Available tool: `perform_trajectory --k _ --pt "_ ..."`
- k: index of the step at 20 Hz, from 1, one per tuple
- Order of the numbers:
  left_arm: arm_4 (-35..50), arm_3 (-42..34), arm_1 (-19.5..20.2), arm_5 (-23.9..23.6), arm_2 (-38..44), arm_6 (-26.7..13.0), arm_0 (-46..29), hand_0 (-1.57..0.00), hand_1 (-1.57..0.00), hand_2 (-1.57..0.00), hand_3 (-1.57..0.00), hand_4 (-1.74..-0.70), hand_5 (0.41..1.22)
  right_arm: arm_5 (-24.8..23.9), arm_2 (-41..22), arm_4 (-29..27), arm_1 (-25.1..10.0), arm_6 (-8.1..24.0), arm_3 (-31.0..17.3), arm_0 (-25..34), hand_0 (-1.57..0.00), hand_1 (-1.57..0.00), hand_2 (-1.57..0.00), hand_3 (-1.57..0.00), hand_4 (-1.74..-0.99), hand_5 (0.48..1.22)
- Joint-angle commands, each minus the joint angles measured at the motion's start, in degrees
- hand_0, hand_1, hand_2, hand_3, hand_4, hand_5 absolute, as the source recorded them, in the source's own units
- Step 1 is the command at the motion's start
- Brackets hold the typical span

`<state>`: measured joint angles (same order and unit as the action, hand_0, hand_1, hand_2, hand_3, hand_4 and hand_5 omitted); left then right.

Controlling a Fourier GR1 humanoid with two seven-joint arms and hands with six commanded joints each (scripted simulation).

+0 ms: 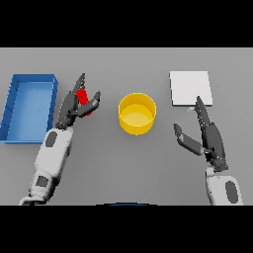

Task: Pick up the red beaker and tilt it to pour out 1 green nut into yellow bowl. Pick up the yellow bowl and place it on the metallic measuring scale.

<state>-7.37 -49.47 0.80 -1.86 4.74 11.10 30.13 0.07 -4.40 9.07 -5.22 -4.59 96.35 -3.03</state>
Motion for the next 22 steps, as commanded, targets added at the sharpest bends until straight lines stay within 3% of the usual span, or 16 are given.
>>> perform_trajectory --k 1,2,4,5,8,9,12,17,20,22 --pt "0.3 0.6 -0.5 -0.6 0.5 0.6 0.3 -0.08 -0.09 -0.16 -0.13 -1.36 0.761 0.1 -0.1 -0.1 0.1 -0.3 0.5 -0.8 0.00 0.00 0.00 0.00 -1.242 0.645" --pt "0.3 1.3 -0.8 -1.5 0.9 1.5 0.7 -0.21 -0.23 -0.29 -0.25 -1.40 0.787 0.2 -0.1 -0.2 0.0 -0.2 0.4 -0.8 0.00 0.00 0.00 0.00 -1.240 0.645" --pt "-0.9 3.0 -1.6 -4.9 1.2 1.7 1.9 -0.55 -0.59 -0.66 -0.73 -1.47 0.943 0.2 0.2 -0.2 -0.3 0.0 0.0 -0.4 0.00 0.00 0.00 0.00 -1.237 0.648" --pt "-2.3 3.3 -1.1 -6.2 0.7 0.8 2.0 -0.76 -0.78 -0.84 -0.88 -1.52 0.999 0.2 0.4 -0.7 -0.1 -0.1 0.5 -0.5 0.00 0.00 0.00 0.00 -1.239 0.648" --pt "-4.3 4.5 -1.2 -7.0 -0.9 3.6 2.7 -1.15 -1.17 -1.20 -1.11 -1.62 1.107 0.1 -0.2 0.2 0.1 -0.7 0.5 -1.1 0.00 0.00 0.00 0.00 -1.241 0.650" --pt "-3.7 4.5 -1.0 -6.4 -0.7 2.3 3.3 -1.24 -1.25 -1.27 -1.15 -1.64 1.130 0.1 -0.5 0.1 0.3 -0.7 0.8 -0.9 0.00 0.00 0.00 0.00 -1.242 0.650" --pt "-4.1 4.3 -1.0 -6.6 -1.1 2.7 2.7 -1.40 -1.41 -1.42 -1.36 -1.54 1.174 0.3 -0.1 -0.8 0.8 -0.4 -0.1 -0.1 0.00 0.00 0.00 0.00 -1.255 0.644" --pt "2.5 0.7 -1.4 -1.8 1.5 4.0 3.2 -1.51 -1.52 -1.52 -1.50 -1.68 1.144 0.2 -0.2 0.2 0.0 -0.9 -0.1 -0.5 0.00 0.00 0.00 0.00 -1.238 0.643" --pt "3.0 -3.7 -0.5 -0.6 0.5 0.6 3.4 -1.54 -1.54 -1.55 -1.54 -1.71 1.132 -0.1 -0.4 0.5 0.3 -0.6 -0.2 -0.3 0.00 0.00 0.00 0.00 -1.228 0.645" --pt "1.8 -5.4 0.6 0.2 -0.7 -0.1 3.5 -1.55 -1.55 -1.55 -1.55 -1.72 1.131 -0.4 -0.7 1.1 0.5 -2.1 -0.4 -0.8 0.00 0.00 0.00 0.00 -1.226 0.650"
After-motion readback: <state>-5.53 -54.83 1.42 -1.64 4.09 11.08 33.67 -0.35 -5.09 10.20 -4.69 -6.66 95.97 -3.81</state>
